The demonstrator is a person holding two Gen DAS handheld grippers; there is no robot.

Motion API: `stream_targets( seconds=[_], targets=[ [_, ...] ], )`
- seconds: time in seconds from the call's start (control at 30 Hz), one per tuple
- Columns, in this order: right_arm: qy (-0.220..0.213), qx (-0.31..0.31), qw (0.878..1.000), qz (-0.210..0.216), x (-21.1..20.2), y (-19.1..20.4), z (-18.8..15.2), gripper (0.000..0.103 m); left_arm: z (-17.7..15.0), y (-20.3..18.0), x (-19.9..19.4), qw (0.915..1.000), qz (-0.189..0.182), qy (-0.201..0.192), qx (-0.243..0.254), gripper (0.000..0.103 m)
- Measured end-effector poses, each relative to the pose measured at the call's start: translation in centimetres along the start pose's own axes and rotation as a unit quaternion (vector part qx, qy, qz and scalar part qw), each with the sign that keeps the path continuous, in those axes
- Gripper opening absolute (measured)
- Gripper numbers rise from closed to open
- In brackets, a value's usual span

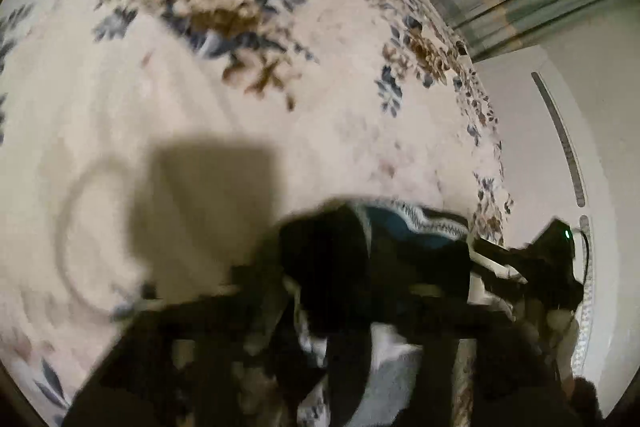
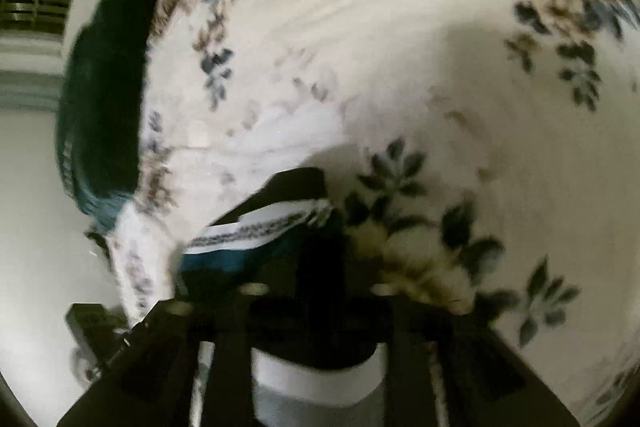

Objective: Fold small clothes

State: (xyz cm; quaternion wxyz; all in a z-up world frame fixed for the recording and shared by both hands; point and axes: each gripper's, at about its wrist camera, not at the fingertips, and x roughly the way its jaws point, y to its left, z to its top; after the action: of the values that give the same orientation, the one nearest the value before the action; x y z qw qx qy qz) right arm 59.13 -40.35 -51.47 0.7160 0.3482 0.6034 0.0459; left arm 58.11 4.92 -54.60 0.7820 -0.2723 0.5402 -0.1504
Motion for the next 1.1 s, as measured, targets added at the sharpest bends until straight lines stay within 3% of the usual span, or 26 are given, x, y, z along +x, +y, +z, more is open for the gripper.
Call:
stream_targets(
  seconds=[0.03, 0.1, 0.13, 0.17, 0.27, 0.3, 0.33, 0.4, 0.5, 0.63, 0.67, 0.7, 0.73, 0.8, 0.93, 0.97, 1.0, 1.03, 1.07, 1.1],
  targets=[
    [-0.008, 0.013, 1.000, 0.017, -0.5, -0.5, -0.4, 0.054, 0.5, -0.1, 0.9, 0.9999, 0.004, 0.010, 0.002, 0.059],
    [-0.013, 0.032, 0.999, 0.036, -1.0, -1.5, -0.9, 0.056, 1.2, -0.5, 2.9, 0.9993, 0.022, 0.026, 0.012, 0.051],
    [-0.009, 0.042, 0.998, 0.044, -0.4, -2.0, -0.7, 0.056, 1.3, -0.8, 3.5, 0.9989, 0.029, 0.028, 0.024, 0.035],
    [-0.005, 0.051, 0.997, 0.050, 0.1, -2.4, -0.5, 0.056, 1.4, -1.5, 4.3, 0.9975, 0.044, 0.035, 0.044, 0.005],
    [0.006, 0.057, 0.996, 0.066, 1.8, -2.4, 0.2, 0.053, 1.7, -2.2, 4.2, 0.9969, 0.052, 0.018, 0.055, 0.003],
    [0.001, 0.049, 0.996, 0.072, 2.0, -2.1, 0.3, 0.024, 2.0, -1.9, 4.0, 0.9973, 0.054, 0.010, 0.047, 0.003],
    [-0.006, 0.033, 0.997, 0.065, 1.9, -1.6, 0.5, 0.006, 2.3, -1.3, 4.0, 0.9982, 0.045, 0.010, 0.037, 0.003],
    [-0.045, 0.018, 0.998, 0.029, 1.3, -1.2, 0.9, 0.008, 2.7, -0.7, 4.6, 0.9980, 0.048, 0.015, 0.037, 0.003],
    [-0.028, 0.056, 0.998, 0.014, 2.8, -2.6, 1.5, 0.008, 2.4, -0.6, 5.8, 0.9969, 0.059, 0.030, 0.042, 0.003],
    [0.002, 0.059, 0.998, 0.010, 3.3, -2.1, 1.2, 0.016, 2.2, -0.7, 3.7, 0.9992, 0.014, 0.038, 0.006, 0.015],
    [0.005, 0.059, 0.998, 0.027, 2.6, -2.1, 0.8, 0.027, 1.8, -0.7, 2.7, 0.9994, 0.006, 0.033, 0.001, 0.024],
    [0.007, 0.058, 0.997, 0.044, 1.3, -2.3, -0.1, 0.046, 1.0, -0.8, 1.1, 0.9997, -0.007, 0.023, -0.003, 0.037],
    [0.007, 0.053, 0.998, 0.046, 0.4, -2.5, -1.0, 0.052, 0.2, -0.9, -0.1, 0.9998, -0.012, 0.016, -0.005, 0.043],
    [0.007, 0.034, 0.998, 0.044, -1.6, -3.4, -3.4, 0.053, -1.5, -1.3, -1.3, 0.9996, -0.026, 0.012, -0.006, 0.045],
    [0.053, 0.038, 0.997, 0.032, -2.1, -6.7, -9.2, 0.053, -3.4, -1.8, 0.7, 0.9989, -0.009, 0.045, 0.005, 0.042],
    [0.068, 0.044, 0.996, 0.040, -1.4, -7.4, -10.3, 0.053, -3.5, -1.8, 1.3, 0.9990, 0.005, 0.045, 0.007, 0.032],
    [0.075, 0.052, 0.995, 0.051, -0.9, -7.9, -11.0, 0.053, -3.4, -1.8, 1.8, 0.9990, 0.009, 0.043, 0.008, 0.005],
    [0.083, 0.065, 0.992, 0.072, -0.1, -8.4, -11.7, 0.053, -3.3, -1.7, 2.3, 0.9989, 0.014, 0.044, 0.004, 0.004],
    [0.087, 0.079, 0.989, 0.095, 0.7, -8.8, -12.2, 0.046, -3.3, -1.6, 2.4, 0.9992, 0.013, 0.038, 0.002, 0.004],
    [0.083, 0.084, 0.987, 0.106, 1.2, -8.9, -12.6, 0.022, -3.2, -1.7, 2.3, 0.9993, 0.015, 0.033, 0.004, 0.004]
  ],
)
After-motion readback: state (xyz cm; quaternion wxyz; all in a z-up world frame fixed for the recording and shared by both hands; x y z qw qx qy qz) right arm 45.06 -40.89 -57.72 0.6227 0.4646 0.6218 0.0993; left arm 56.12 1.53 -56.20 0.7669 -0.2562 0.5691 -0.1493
